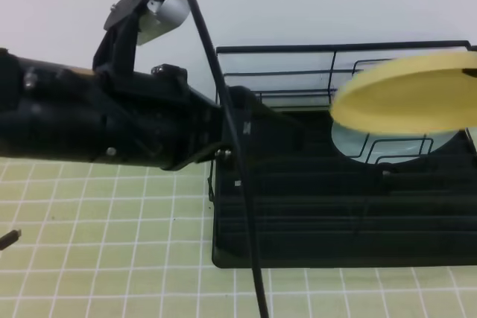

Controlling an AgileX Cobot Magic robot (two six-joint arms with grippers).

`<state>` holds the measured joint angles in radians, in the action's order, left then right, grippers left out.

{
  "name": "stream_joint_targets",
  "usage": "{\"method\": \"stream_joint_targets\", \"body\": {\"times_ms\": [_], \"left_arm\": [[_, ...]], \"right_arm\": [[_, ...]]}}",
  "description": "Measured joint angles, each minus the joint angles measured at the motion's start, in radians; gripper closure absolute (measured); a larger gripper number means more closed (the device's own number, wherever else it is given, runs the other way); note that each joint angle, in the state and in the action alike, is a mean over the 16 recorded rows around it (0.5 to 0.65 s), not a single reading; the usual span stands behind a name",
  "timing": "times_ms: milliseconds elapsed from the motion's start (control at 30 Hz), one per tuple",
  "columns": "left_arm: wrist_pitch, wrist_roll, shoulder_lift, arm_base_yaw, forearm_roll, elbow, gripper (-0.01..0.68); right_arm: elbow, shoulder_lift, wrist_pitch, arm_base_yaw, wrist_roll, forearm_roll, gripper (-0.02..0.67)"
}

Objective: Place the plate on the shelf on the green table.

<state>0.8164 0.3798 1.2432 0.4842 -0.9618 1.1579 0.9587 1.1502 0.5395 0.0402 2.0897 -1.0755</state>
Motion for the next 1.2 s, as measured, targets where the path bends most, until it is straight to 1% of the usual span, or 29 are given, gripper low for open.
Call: {"method": "stream_joint_targets", "body": {"times_ms": [100,167,233,333,500,800,1200], "left_arm": [[0.02,0.0,-0.007,0.0,0.007,0.0,0.118],[0.033,0.001,-0.01,0.0,0.012,0.0,0.128],[0.045,0.001,-0.013,0.0,0.019,0.0,0.138],[0.06,0.001,-0.014,0.0,0.034,0.0,0.154],[0.073,0.002,-0.014,0.0,0.064,0.0,0.176],[0.069,0.002,-0.014,0.0,0.123,0.0,0.205],[0.045,0.002,-0.013,0.0,0.158,0.0,0.214]], "right_arm": [[0.084,0.044,0.042,0.0,-0.079,0.176,0.556],[0.133,0.074,0.069,0.0,-0.138,0.268,0.556],[0.174,0.105,0.093,0.0,-0.192,0.337,0.556],[0.219,0.15,0.112,0.0,-0.243,0.395,0.556],[0.253,0.217,0.104,0.0,-0.257,0.421,0.556],[0.258,0.297,0.056,0.004,-0.237,0.43,0.556],[0.258,0.331,-0.028,0.016,-0.206,0.418,0.557]]}}
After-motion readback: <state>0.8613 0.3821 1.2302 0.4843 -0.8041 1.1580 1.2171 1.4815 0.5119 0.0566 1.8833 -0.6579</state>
